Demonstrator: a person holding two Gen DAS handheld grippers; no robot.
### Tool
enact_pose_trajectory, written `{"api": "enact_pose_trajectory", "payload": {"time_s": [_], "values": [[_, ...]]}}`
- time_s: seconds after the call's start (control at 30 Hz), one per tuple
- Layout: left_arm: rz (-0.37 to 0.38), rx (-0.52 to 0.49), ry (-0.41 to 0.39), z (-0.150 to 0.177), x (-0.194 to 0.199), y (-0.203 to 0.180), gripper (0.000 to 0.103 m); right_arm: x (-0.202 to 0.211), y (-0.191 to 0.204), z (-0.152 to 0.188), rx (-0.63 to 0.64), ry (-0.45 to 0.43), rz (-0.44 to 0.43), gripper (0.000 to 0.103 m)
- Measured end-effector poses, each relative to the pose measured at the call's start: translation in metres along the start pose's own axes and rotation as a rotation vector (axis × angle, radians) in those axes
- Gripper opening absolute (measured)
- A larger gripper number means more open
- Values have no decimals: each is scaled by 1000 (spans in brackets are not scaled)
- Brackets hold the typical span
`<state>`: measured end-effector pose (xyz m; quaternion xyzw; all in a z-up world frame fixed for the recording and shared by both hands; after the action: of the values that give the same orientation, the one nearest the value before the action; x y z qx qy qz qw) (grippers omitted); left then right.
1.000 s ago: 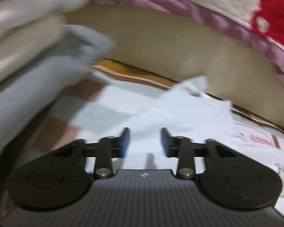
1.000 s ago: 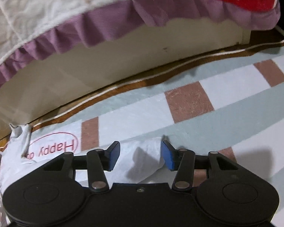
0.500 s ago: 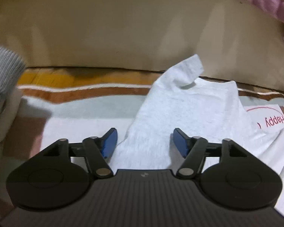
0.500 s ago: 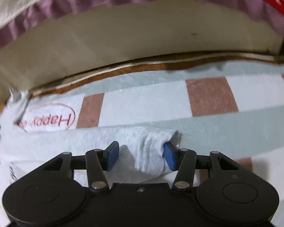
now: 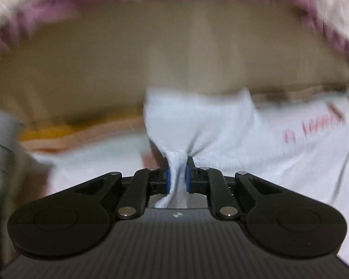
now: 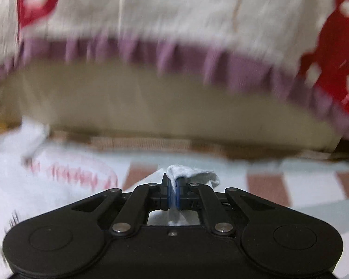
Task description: Fold clothes
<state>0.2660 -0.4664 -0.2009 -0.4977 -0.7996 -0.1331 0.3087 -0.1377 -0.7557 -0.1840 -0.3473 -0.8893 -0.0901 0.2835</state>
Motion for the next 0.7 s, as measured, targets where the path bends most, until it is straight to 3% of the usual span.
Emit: {"api": "enact_pose_trajectory", "payload": {"time_s": [0.2,0.33,0.37,0.43,0.5,0.53,0.57,0.63,0.7], "values": [[-99,31,-215,-28,48,9,11,33,-12,-56,-41,-166,21,5],[-193,112,-245,-21,48,30,11,26,-8,-89,-45,-201,-10,5],[-232,111,-230,-16,41,34,11,18,-6,-93,-41,-178,-2,16],[-294,87,-139,0,19,39,17,-5,-6,-94,-26,-109,60,46],[-235,54,-47,17,8,33,20,-19,-9,-81,-41,-27,78,45],[-169,43,-31,23,9,27,25,-23,-11,-73,-61,10,81,45],[-107,34,-34,27,13,21,38,-28,-14,-66,-81,47,83,45],[-77,1,-36,35,24,10,54,-28,-15,-46,-96,127,63,45],[-80,-28,-14,43,33,2,54,-22,-15,-24,-95,209,28,45]]}}
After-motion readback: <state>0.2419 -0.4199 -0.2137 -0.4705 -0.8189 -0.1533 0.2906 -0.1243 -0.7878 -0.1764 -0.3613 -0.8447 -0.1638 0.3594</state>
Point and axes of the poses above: each gripper's, at about its wrist camera, not at the fingertips, and x roughly against the way its jaws point, y to its left, z to its underside, the point moved 7 cm from there along -x, roughly the way its jaws point, and after that the axes turned 7 degrees about x, right-handed, at the moved point
